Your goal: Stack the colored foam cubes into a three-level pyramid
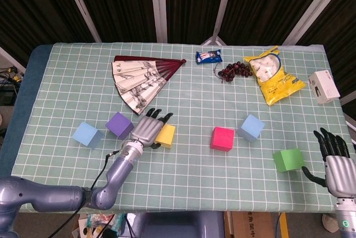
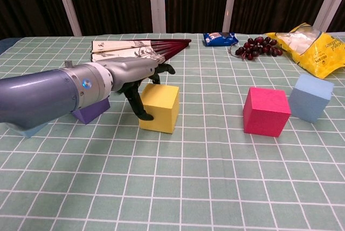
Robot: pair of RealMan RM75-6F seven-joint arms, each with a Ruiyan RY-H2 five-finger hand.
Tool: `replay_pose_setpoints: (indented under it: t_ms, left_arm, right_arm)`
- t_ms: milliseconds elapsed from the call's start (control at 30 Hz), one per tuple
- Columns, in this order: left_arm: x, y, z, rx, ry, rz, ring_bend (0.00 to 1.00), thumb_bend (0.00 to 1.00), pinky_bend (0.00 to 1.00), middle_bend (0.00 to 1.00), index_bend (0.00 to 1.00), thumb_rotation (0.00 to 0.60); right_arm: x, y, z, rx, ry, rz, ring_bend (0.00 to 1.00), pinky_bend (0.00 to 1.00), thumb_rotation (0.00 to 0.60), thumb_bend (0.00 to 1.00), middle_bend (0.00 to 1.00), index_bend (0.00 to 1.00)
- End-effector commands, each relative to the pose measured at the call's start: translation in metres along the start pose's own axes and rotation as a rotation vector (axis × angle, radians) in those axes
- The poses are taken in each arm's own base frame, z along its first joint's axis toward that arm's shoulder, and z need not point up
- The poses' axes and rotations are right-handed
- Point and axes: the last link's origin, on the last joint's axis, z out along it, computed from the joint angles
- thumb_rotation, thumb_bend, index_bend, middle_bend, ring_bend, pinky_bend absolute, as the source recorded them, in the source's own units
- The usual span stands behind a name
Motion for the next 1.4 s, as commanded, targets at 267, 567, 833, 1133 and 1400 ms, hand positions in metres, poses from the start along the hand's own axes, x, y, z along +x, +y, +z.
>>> replay_pose_setpoints:
  t_ms: [267, 567, 833, 1133, 1400]
  left_arm:
    - [0.004, 0.009, 0.009, 0.049, 0.037, -0.043, 0.07, 0.36, 0.05, 0.4, 0.03, 0.6]
    - [0.006, 0.023, 0.028, 0.102, 0.043, -0.035, 0.07, 0.36, 0.05, 0.41, 0.03, 0.6]
    - [0.016, 0.042, 0.054, 0.107, 0.064, -0.031, 0.07, 0.36, 0.05, 0.41, 0.03, 0.6]
    - [0.021, 0.045, 0.074, 0.125, 0.075, -0.017, 0.07, 0.36, 0.05, 0.41, 0.03, 0.6]
    - [0.021, 0.046, 0.084, 0.144, 0.075, -0.017, 0.07, 0.36, 0.05, 0.41, 0.03, 0.6]
  right_arm:
    - [0.0, 0.0, 0.0, -0.001, -0.008, 0.01, 0.0, 0.0, 0.6, 0.24, 0.0, 0.0]
    - [0.001, 0.001, 0.0, -0.004, -0.017, 0.023, 0.0, 0.0, 0.6, 0.24, 0.0, 0.0]
    - [0.002, 0.002, 0.0, -0.009, -0.022, 0.04, 0.0, 0.0, 0.6, 0.24, 0.0, 0.0]
    - [0.003, 0.003, 0.001, -0.015, -0.027, 0.051, 0.0, 0.0, 0.6, 0.24, 0.0, 0.0]
    - [0.003, 0.004, 0.001, -0.018, -0.027, 0.054, 0.0, 0.0, 0.6, 0.24, 0.0, 0.0]
